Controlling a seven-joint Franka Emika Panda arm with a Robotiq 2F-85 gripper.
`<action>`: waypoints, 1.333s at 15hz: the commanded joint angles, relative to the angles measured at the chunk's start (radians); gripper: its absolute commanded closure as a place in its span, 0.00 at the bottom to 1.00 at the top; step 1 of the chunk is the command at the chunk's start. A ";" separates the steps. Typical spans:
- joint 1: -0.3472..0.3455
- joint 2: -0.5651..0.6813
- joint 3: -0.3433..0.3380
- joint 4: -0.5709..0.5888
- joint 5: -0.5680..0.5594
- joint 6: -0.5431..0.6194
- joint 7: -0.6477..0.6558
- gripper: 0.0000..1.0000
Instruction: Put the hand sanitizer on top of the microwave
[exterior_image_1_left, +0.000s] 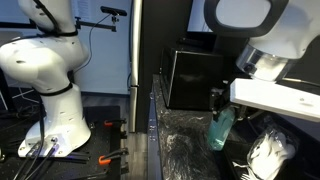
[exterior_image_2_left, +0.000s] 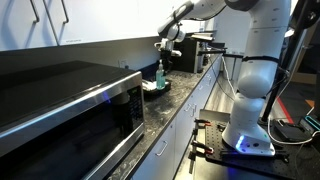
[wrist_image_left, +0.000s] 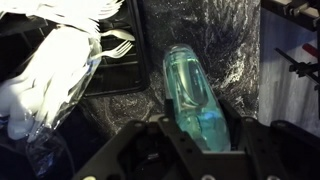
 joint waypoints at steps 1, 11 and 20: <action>0.043 -0.081 0.003 -0.038 -0.047 -0.020 0.077 0.78; 0.058 -0.024 -0.012 -0.020 -0.042 -0.005 0.046 0.53; 0.207 -0.085 0.126 -0.026 -0.134 -0.003 0.178 0.78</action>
